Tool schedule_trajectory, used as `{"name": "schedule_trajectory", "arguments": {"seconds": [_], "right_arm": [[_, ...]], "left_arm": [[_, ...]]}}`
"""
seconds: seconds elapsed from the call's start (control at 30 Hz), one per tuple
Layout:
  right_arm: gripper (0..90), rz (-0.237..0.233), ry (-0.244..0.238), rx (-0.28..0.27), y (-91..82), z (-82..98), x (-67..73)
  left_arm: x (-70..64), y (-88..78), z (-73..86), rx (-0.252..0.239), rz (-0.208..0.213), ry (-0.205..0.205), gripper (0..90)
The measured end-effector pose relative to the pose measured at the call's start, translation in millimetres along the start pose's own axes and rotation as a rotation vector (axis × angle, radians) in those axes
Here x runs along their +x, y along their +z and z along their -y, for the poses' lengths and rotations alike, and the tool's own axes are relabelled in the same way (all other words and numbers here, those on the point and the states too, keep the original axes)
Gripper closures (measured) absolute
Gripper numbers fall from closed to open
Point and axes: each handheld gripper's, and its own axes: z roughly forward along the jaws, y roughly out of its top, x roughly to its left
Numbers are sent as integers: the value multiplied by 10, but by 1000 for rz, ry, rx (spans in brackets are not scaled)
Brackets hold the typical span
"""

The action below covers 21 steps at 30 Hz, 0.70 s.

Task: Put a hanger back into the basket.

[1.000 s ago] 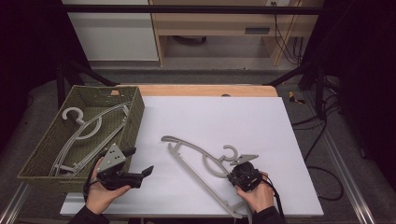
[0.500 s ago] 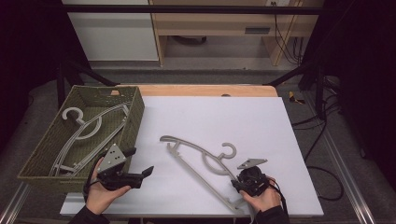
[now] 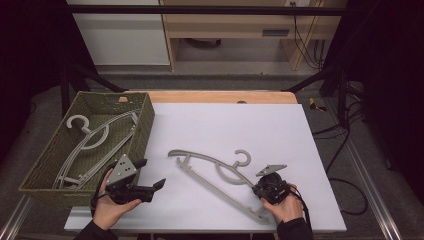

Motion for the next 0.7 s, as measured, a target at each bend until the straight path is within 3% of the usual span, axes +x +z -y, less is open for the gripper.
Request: {"name": "schedule_trajectory", "arguments": {"seconds": [0.07,0.1,0.2,0.37,0.5,0.6,0.7], "right_arm": [[809,-20,36,-2,1,-18,13],[784,-2,-13,-12,17,-12,-17],[737,-12,13,-25,31,-35,4],[767,-5,20,-8,58,-60,26],[818,22,-30,8,61,-69,39],[821,22,9,21,59,-92,64],[823,9,14,26,54,-95,40]], "left_arm": [[-1,2,0,2,0,1,114],[-1,2,0,1,0,1,114],[-4,3,-1,2,1,1,114],[-1,6,0,3,2,0,114],[-7,4,-3,3,2,2,114],[-9,5,-4,3,1,4,114],[-3,4,-2,4,2,4,114]]}}
